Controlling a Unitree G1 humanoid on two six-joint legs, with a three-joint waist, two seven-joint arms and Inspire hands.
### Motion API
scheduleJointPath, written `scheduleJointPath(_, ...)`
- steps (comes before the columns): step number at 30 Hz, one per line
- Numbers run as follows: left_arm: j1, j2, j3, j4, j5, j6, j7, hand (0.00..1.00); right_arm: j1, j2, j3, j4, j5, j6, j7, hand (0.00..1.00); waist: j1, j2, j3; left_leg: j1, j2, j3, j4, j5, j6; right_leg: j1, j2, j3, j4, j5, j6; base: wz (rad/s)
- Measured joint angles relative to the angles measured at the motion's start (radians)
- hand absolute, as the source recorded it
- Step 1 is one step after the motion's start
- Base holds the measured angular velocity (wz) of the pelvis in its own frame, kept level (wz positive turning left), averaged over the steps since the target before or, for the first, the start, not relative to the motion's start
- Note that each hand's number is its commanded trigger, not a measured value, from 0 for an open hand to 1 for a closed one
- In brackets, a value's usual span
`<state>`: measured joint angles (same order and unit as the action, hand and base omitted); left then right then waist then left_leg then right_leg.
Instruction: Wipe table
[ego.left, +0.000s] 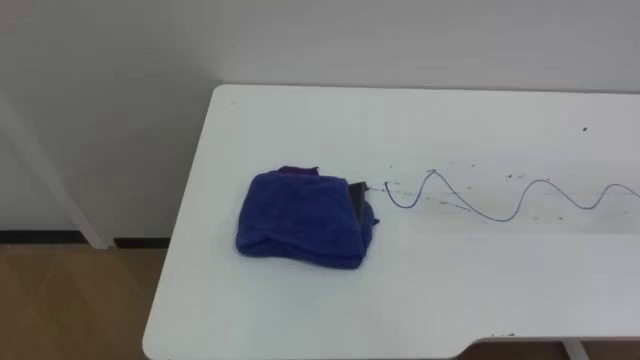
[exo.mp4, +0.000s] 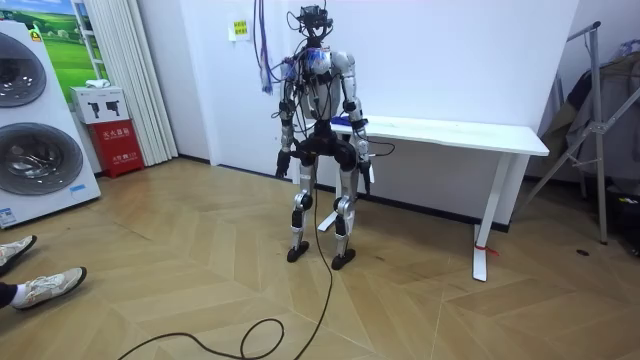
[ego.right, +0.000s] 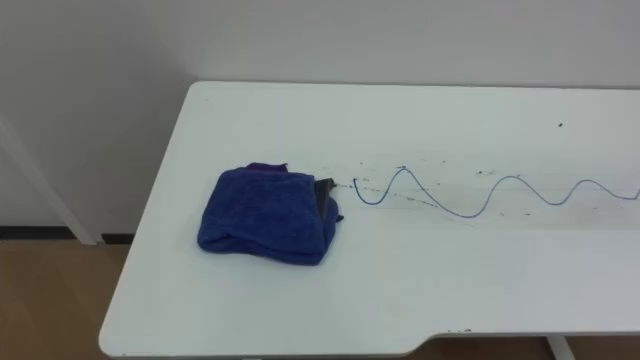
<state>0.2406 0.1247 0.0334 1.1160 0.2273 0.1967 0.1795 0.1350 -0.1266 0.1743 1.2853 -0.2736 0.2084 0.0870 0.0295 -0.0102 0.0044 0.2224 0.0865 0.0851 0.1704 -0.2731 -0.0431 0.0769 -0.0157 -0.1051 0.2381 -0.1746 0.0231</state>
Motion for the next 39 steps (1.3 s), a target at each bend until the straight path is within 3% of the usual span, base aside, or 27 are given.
scheduleJointPath(14, -0.005, 0.001, 0.001, -0.005, 0.003, -0.001, 0.005, 0.00, -0.011, -0.001, -0.001, 0.003, 0.050, -0.006, 0.003, 0.00, 0.001, -0.001, 0.0005, 0.000, 0.000, 0.000, 0.000, 0.000, 0.000, 0.004, -0.001, -0.002, -0.002, 0.000, 0.000, 0.00)
scheduleJointPath(20, 0.007, 0.001, 0.003, -0.004, 0.001, 0.005, 0.002, 0.00, 0.001, 0.000, -0.004, 0.012, 0.149, 0.001, -0.006, 0.00, -0.001, -0.002, 0.0011, 0.008, 0.000, 0.000, 0.000, 0.000, 0.000, 0.009, 0.000, 0.001, -0.002, -0.001, 0.001, 0.00)
scheduleJointPath(23, 0.009, 0.000, 0.028, -0.009, 0.001, 0.015, -0.009, 0.00, 0.025, 0.000, -0.049, 0.013, 0.263, 0.003, -0.021, 0.00, -0.001, -0.004, 0.0011, 0.010, -0.002, 0.000, -0.002, 0.000, 0.000, 0.005, -0.002, 0.001, -0.003, -0.006, 0.002, 0.00)
scheduleJointPath(29, 0.045, 0.005, 0.143, -0.058, 0.001, 0.021, -0.013, 0.00, 0.049, -0.009, -0.304, 0.067, 0.545, 0.002, -0.085, 0.00, -0.052, -0.012, -0.0002, 0.016, 0.000, -0.002, -0.004, 0.000, 0.000, 0.011, -0.001, 0.000, -0.001, -0.007, 0.002, 0.00)
scheduleJointPath(32, 0.047, 0.013, 0.232, -0.065, 0.001, 0.020, -0.011, 0.00, 0.055, -0.037, -0.464, 0.079, 0.714, 0.006, -0.116, 0.00, -0.080, -0.030, 0.0013, 0.016, 0.000, 0.004, -0.004, 0.000, 0.000, 0.005, 0.000, 0.012, -0.006, -0.007, 0.001, -0.07)
scheduleJointPath(36, 0.046, 0.035, 0.258, -0.066, -0.001, 0.018, 0.006, 0.00, 0.049, -0.099, -0.587, 0.074, 0.831, 0.011, -0.200, 0.00, -0.108, -0.049, -0.0009, 0.011, 0.001, 0.016, -0.017, -0.005, 0.007, 0.004, 0.005, 0.020, -0.015, 0.000, 0.004, -0.09)
scheduleJointPath(39, 0.046, 0.042, 0.285, -0.093, -0.002, 0.011, 0.009, 0.00, 0.041, -0.158, -0.675, 0.016, 0.895, 0.007, -0.278, 0.00, -0.109, -0.050, -0.0016, 0.011, 0.000, 0.029, -0.022, -0.007, 0.010, 0.001, 0.005, 0.024, -0.018, 0.010, 0.006, -0.10)
